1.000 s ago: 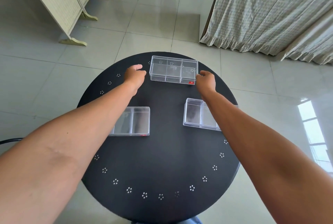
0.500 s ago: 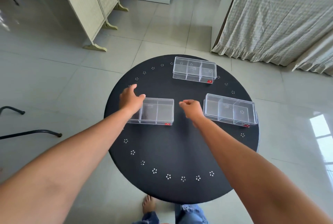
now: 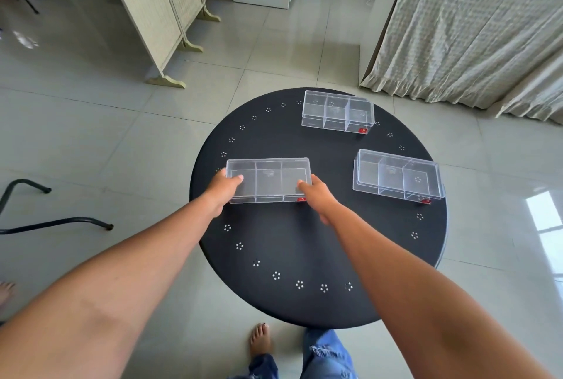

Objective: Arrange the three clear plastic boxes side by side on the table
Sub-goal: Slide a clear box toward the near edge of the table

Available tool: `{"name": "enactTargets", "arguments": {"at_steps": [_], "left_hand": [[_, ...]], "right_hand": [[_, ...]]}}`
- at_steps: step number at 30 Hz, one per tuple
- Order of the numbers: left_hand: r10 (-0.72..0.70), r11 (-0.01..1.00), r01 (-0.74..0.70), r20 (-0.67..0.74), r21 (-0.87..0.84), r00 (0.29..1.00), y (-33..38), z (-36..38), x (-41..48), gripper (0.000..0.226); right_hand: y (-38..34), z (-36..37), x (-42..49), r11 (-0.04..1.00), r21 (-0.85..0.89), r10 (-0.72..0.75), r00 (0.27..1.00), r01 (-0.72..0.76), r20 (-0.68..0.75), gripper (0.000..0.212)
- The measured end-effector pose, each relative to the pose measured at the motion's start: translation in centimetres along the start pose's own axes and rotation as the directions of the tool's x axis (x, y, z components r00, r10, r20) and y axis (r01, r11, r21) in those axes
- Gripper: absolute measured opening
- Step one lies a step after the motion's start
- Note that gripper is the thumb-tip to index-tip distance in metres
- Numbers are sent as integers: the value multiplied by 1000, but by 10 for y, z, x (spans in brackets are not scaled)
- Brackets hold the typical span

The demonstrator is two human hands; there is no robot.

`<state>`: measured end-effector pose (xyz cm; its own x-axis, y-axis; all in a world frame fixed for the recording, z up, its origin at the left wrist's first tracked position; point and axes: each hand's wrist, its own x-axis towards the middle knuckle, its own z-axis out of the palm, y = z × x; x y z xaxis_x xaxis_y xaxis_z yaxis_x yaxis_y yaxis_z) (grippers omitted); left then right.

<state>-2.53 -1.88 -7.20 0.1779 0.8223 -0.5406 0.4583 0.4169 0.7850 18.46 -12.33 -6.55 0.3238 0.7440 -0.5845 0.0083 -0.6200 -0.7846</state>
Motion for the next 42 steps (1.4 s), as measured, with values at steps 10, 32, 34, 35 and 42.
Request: {"name": "enactTargets", "arguments": {"at_steps": [10, 32, 34, 35, 42], "left_hand": [[100, 994, -94, 104, -63, 990, -8, 31, -37, 32], [118, 993, -110, 289, -42, 950, -13, 92, -80, 27], [116, 993, -110, 284, -40, 952, -12, 93, -80, 27], [114, 994, -107, 285, -38, 952, -11, 93, -79, 28], [104, 995, -99, 293, -30, 950, -8, 94, -77, 32]], "right_hand": [[25, -29, -37, 998, 50, -27, 989, 35, -147, 31], [84, -82, -73, 998, 59, 17, 948, 1, -318, 26], [84, -82, -72, 998, 67, 13, 948, 9, -317, 28], [83, -82, -72, 998, 63, 12, 948, 8, -318, 29], [85, -82, -69, 1000, 24, 19, 950, -12, -313, 32]]}}
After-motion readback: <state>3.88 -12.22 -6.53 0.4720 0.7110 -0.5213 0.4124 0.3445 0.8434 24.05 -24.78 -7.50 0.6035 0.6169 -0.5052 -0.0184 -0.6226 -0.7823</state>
